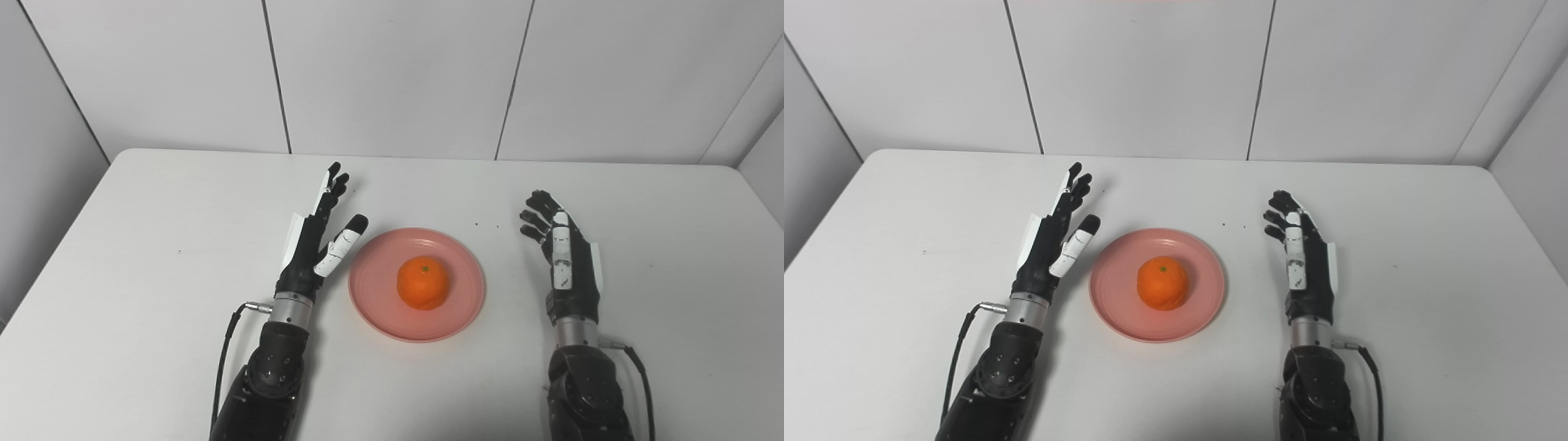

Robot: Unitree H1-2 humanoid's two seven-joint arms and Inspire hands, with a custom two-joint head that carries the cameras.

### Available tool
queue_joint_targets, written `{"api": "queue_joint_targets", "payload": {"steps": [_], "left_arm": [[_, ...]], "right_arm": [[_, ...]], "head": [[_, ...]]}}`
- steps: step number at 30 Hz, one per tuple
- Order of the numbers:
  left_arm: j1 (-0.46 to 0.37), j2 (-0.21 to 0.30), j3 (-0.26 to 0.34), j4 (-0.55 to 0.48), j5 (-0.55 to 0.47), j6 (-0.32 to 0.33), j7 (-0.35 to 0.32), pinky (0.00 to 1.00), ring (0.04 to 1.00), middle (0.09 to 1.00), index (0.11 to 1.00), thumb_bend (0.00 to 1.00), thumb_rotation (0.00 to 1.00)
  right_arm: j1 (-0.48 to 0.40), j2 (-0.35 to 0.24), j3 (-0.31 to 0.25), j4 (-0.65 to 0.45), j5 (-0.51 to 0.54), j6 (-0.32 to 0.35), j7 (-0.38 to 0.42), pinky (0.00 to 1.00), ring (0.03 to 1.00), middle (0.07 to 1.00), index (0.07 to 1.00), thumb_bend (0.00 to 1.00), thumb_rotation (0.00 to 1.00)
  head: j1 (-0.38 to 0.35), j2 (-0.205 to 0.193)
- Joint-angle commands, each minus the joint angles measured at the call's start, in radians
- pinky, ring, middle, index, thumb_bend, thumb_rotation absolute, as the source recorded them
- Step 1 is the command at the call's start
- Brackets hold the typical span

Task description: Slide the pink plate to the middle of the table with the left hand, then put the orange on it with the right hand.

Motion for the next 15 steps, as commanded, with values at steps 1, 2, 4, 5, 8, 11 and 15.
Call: {"api": "queue_joint_targets", "payload": {"steps": [1, 2, 4, 5, 8, 11, 15], "left_arm": [[0.018, -0.004, -0.001, 0.011, 0.022, -0.013, 0.03, 1.0, 0.999, 1.0, 1.0, 0.91, 0.95], [0.021, -0.008, -0.001, 0.009, 0.026, -0.005, 0.033, 1.0, 1.0, 1.0, 1.0, 0.9, 0.95], [0.023, -0.011, 0.0, 0.009, 0.028, 0.001, 0.035, 1.0, 1.0, 1.0, 1.0, 0.89, 0.94], [0.023, -0.012, 0.001, 0.01, 0.027, 0.001, 0.034, 1.0, 1.0, 1.0, 1.0, 0.88, 0.94], [0.026, -0.018, 0.007, 0.011, 0.019, 0.016, 0.03, 0.99, 1.0, 1.0, 1.0, 0.86, 0.93], [0.029, -0.028, 0.016, 0.011, -0.005, 0.02, 0.022, 0.99, 1.0, 1.0, 1.0, 0.85, 0.91], [0.057, -0.053, 0.022, -0.016, -0.037, 0.07, 0.013, 0.96, 0.998, 1.0, 1.0, 0.85, 0.92]], "right_arm": [[0.021, 0.005, 0.008, -0.007, 0.003, 0.039, 0.005, 0.77, 0.799, 0.834, 0.817, 0.88, 1.0], [0.031, 0.005, 0.014, -0.005, -0.002, 0.049, 0.006, 0.77, 0.801, 0.836, 0.82, 0.88, 1.0], [0.042, 0.004, 0.023, -0.004, -0.011, 0.061, 0.004, 0.8, 0.827, 0.854, 0.834, 0.85, 1.0], [0.045, 0.004, 0.026, -0.004, -0.014, 0.065, 0.003, 0.8, 0.835, 0.86, 0.837, 0.85, 1.0], [0.062, 0.008, 0.04, 0.003, -0.02, 0.068, 0.002, 0.84, 0.869, 0.886, 0.865, 0.83, 1.0], [0.066, 0.008, 0.046, 0.01, -0.021, 0.066, 0.0, 0.85, 0.88, 0.896, 0.876, 0.82, 1.0], [0.064, -0.017, 0.076, 0.01, -0.045, 0.08, 0.023, 0.93, 0.915, 0.925, 0.898, 0.8, 1.0]], "head": [[0.001, 0.001], [-0.001, 0.004], [-0.006, 0.005], [-0.006, 0.005], [-0.009, 0.004], [-0.009, 0.004], [-0.009, 0.004]]}}
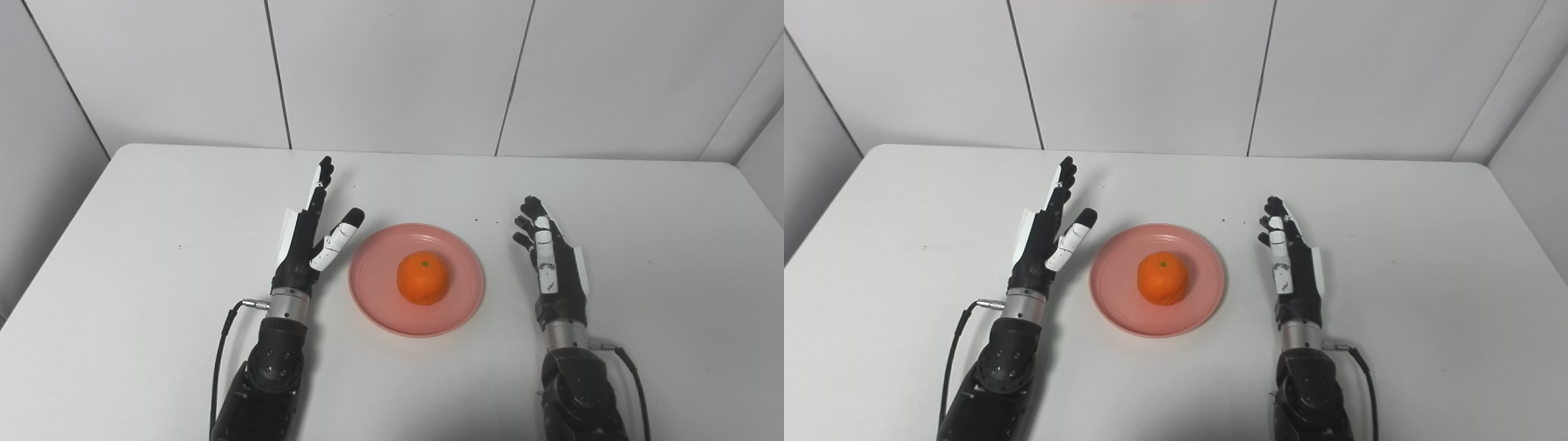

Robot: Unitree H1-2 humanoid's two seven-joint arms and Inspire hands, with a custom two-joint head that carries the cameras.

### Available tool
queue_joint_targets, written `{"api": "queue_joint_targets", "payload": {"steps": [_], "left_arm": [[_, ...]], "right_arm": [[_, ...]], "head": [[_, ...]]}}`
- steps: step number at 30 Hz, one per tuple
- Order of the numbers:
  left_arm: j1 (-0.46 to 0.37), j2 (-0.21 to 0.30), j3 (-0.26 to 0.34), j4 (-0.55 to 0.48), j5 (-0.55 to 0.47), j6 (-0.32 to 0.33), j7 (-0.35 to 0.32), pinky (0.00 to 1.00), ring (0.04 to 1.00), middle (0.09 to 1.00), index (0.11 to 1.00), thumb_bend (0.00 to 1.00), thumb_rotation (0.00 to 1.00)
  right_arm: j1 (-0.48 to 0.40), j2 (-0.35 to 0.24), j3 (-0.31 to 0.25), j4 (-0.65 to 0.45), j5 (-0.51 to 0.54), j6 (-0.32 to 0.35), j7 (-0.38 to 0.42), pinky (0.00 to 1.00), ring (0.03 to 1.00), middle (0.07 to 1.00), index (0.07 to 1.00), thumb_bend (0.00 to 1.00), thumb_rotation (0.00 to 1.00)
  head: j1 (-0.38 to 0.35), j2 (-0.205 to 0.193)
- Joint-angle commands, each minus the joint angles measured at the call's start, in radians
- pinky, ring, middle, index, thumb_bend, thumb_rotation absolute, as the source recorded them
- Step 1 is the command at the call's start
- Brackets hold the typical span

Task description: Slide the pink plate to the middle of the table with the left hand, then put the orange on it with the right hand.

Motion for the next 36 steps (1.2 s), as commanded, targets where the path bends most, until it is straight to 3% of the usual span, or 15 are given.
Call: {"api": "queue_joint_targets", "payload": {"steps": [1, 12, 15, 19, 26, 36], "left_arm": [[0.044, -0.024, -0.003, -0.001, -0.011, 0.029, 0.002, 0.95, 0.992, 1.0, 1.0, 0.85, 0.96], [0.069, -0.071, 0.017, -0.093, -0.151, 0.203, -0.055, 1.0, 1.0, 1.0, 1.0, 0.92, 1.0], [0.06, -0.085, 0.034, -0.135, -0.192, 0.308, -0.061, 1.0, 1.0, 1.0, 1.0, 0.93, 1.0], [0.052, -0.092, 0.048, -0.161, -0.211, 0.382, -0.058, 1.0, 1.0, 1.0, 1.0, 0.91, 1.0], [0.056, -0.095, 0.054, -0.181, -0.22, 0.419, -0.057, 1.0, 1.0, 1.0, 1.0, 0.89, 1.0], [0.061, -0.092, 0.055, -0.181, -0.22, 0.418, -0.058, 1.0, 1.0, 1.0, 1.0, 0.89, 1.0]], "right_arm": [[0.034, -0.013, 0.02, 0.023, -0.019, 0.018, 0.02, 0.97, 0.937, 0.936, 0.906, 0.79, 1.0], [0.025, -0.022, 0.017, 0.01, 0.012, 0.043, 0.039, 1.0, 0.965, 0.945, 0.922, 0.83, 1.0], [0.016, -0.018, 0.009, 0.018, 0.025, 0.044, 0.04, 1.0, 0.958, 0.946, 0.929, 0.83, 1.0], [0.011, -0.015, 0.007, 0.017, 0.03, 0.053, 0.038, 1.0, 0.956, 0.946, 0.931, 0.85, 1.0], [0.007, -0.01, 0.0, 0.019, 0.05, 0.057, 0.04, 1.0, 0.957, 0.951, 0.94, 0.84, 1.0], [0.007, -0.006, -0.008, 0.013, 0.068, 0.071, 0.037, 1.0, 0.955, 0.951, 0.94, 0.85, 1.0]], "head": [[0.001, 0.0], [0.006, 0.003], [0.008, 0.0], [0.004, -0.001], [0.004, -0.001], [0.005, 0.001]]}}
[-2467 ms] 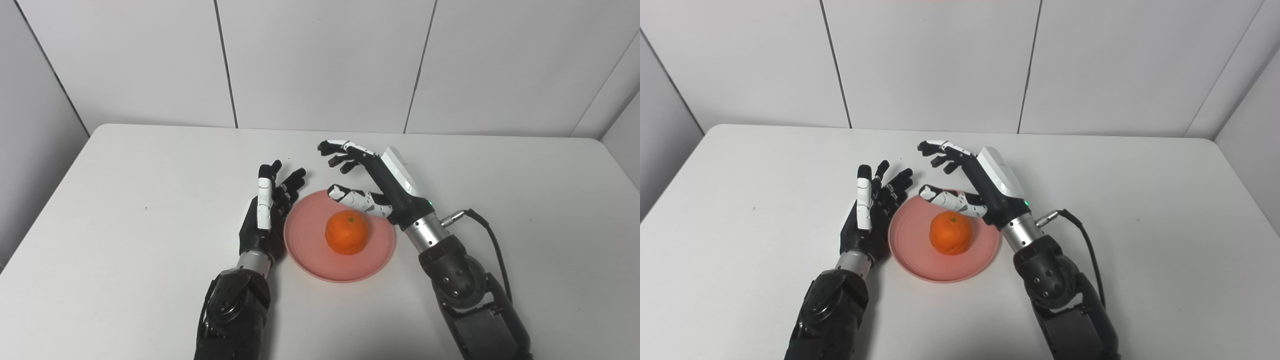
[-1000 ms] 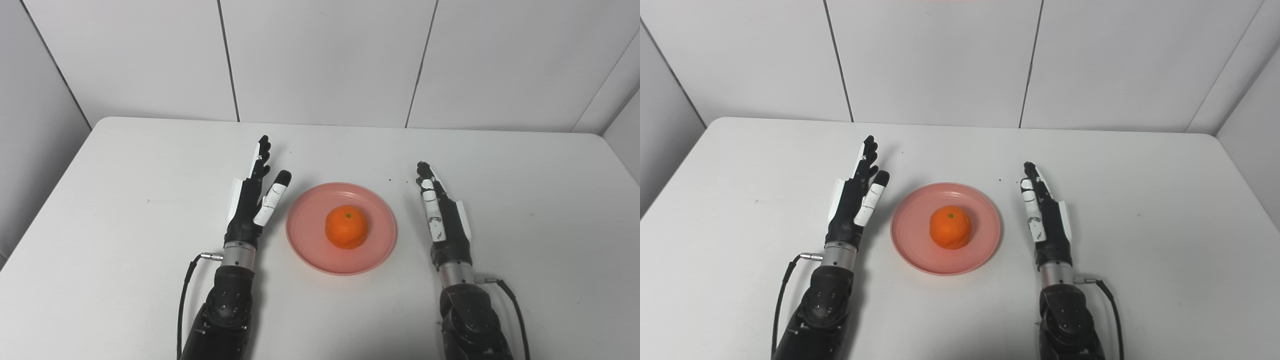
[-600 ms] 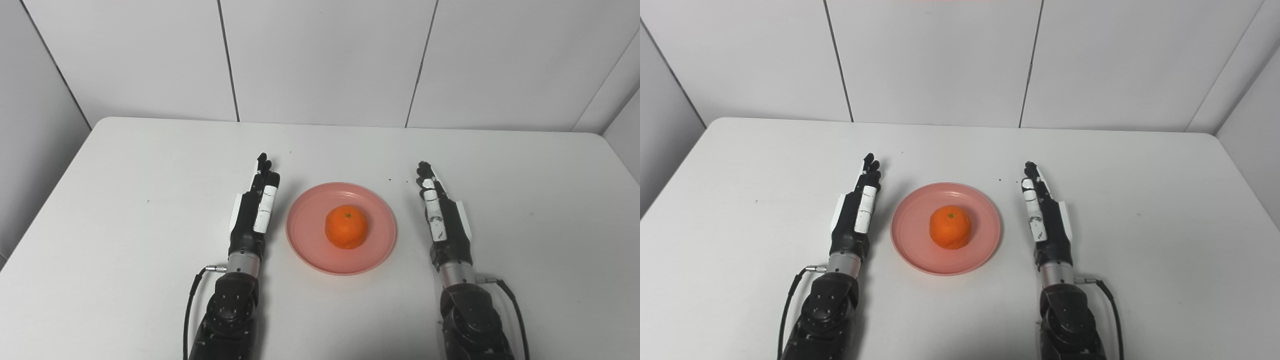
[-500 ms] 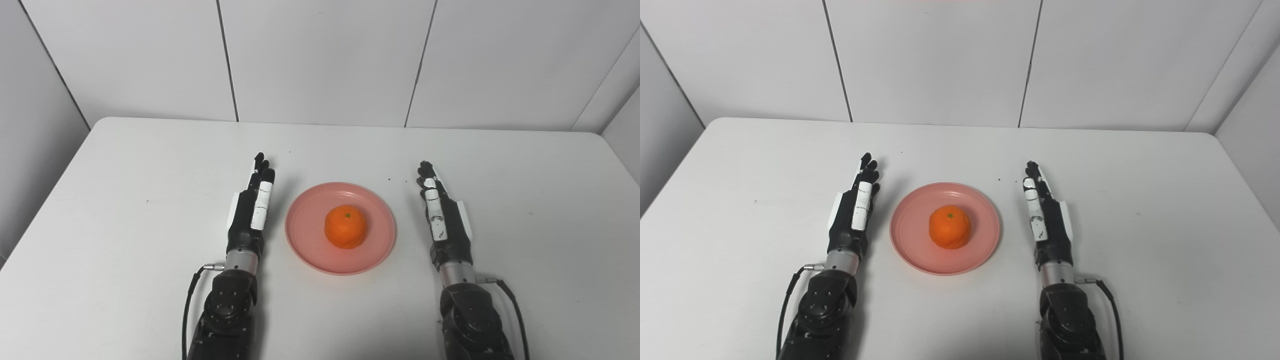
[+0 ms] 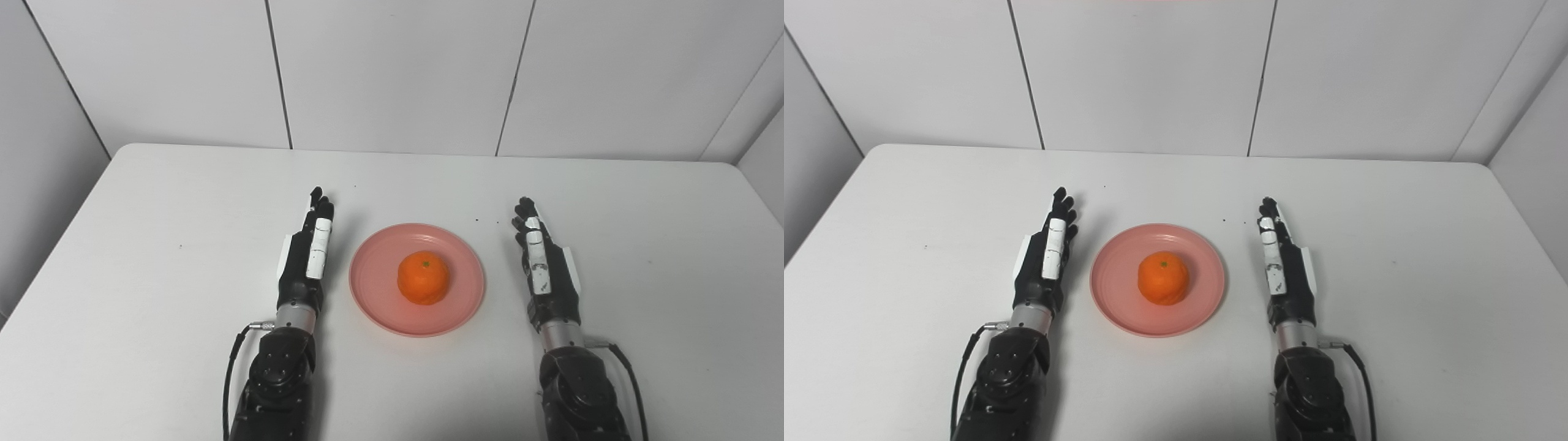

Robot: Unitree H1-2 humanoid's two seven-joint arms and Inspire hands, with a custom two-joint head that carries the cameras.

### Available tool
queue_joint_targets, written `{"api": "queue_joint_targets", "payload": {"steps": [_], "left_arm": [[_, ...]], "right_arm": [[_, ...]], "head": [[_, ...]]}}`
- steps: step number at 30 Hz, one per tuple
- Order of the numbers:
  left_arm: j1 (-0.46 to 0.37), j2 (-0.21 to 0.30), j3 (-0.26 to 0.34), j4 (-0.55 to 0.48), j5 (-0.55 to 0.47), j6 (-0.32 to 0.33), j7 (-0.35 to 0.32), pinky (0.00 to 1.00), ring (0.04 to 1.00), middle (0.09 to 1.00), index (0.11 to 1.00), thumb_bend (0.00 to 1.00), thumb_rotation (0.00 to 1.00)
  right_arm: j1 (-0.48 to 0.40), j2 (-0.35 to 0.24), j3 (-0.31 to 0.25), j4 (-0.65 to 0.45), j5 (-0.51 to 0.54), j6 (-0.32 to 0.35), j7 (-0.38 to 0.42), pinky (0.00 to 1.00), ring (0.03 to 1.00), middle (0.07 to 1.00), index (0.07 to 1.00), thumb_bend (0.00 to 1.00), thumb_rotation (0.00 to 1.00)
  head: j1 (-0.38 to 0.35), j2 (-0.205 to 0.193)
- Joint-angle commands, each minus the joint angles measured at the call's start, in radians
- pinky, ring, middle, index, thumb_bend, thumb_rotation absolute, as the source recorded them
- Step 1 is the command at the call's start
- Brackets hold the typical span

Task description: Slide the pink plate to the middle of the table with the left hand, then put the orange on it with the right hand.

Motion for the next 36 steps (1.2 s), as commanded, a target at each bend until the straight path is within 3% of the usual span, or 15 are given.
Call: {"api": "queue_joint_targets", "payload": {"steps": [1, 36], "left_arm": [[0.0, -0.003, 0.001, -0.003, -0.003, 0.03, 0.0, 1.0, 1.0, 1.0, 1.0, 0.89, 1.0], [0.009, 0.013, -0.01, 0.012, 0.008, 0.018, -0.006, 1.0, 1.0, 1.0, 1.0, 0.95, 1.0]], "right_arm": [[0.014, 0.003, -0.006, 0.018, 0.002, 0.039, -0.003, 1.0, 0.955, 0.951, 0.94, 0.85, 1.0], [0.02, 0.005, -0.003, 0.008, -0.003, 0.036, -0.007, 1.0, 0.946, 0.939, 0.931, 0.83, 1.0]], "head": [[0.001, 0.001], [-0.001, 0.009]]}}
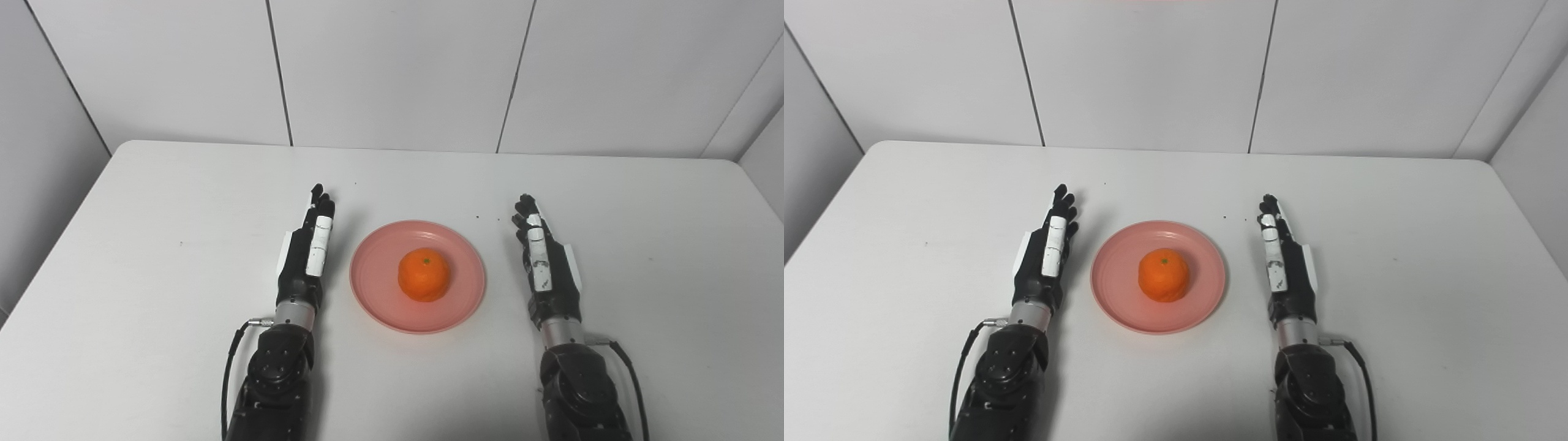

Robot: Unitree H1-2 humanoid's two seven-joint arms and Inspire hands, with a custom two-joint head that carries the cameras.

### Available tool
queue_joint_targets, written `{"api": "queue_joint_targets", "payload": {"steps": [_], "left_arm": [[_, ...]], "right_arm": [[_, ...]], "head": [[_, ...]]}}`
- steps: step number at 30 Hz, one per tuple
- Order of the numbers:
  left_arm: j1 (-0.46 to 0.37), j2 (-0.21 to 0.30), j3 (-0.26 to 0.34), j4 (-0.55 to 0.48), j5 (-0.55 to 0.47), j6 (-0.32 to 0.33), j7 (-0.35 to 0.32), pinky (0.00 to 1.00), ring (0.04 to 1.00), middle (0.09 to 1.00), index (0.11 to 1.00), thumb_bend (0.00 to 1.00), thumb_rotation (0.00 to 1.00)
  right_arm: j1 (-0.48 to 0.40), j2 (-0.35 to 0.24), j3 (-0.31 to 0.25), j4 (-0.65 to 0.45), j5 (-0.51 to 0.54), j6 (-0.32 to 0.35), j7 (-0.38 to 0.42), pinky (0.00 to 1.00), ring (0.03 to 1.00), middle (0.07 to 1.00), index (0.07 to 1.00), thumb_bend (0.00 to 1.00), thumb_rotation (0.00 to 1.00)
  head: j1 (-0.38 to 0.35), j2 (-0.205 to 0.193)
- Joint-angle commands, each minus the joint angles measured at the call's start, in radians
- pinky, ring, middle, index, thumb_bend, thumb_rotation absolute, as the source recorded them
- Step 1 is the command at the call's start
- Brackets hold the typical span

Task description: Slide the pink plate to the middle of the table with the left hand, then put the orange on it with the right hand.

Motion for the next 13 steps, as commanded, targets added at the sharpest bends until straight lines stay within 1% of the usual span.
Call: {"api": "queue_joint_targets", "payload": {"steps": [1, 5, 13], "left_arm": [[0.008, 0.002, -0.005, 0.012, 0.008, 0.018, -0.002, 1.0, 1.0, 1.0, 1.0, 0.96, 1.0], [0.008, 0.003, -0.006, 0.017, 0.007, 0.007, -0.002, 1.0, 1.0, 0.998, 1.0, 0.96, 1.0], [0.01, 0.005, -0.007, 0.014, 0.006, 0.018, -0.004, 1.0, 1.0, 0.999, 1.0, 0.98, 1.0]], "right_arm": [[0.019, 0.005, -0.002, 0.01, -0.007, 0.034, -0.007, 1.0, 0.945, 0.939, 0.931, 0.83, 1.0], [0.015, 0.004, -0.004, 0.015, -0.006, 0.037, -0.006, 1.0, 0.947, 0.94, 0.929, 0.84, 1.0], [0.013, 0.003, -0.001, 0.002, -0.013, 0.054, -0.008, 1.0, 0.955, 0.943, 0.929, 0.83, 1.0]], "head": [[0.0, 0.0], [-0.003, 0.001], [-0.003, 0.001]]}}
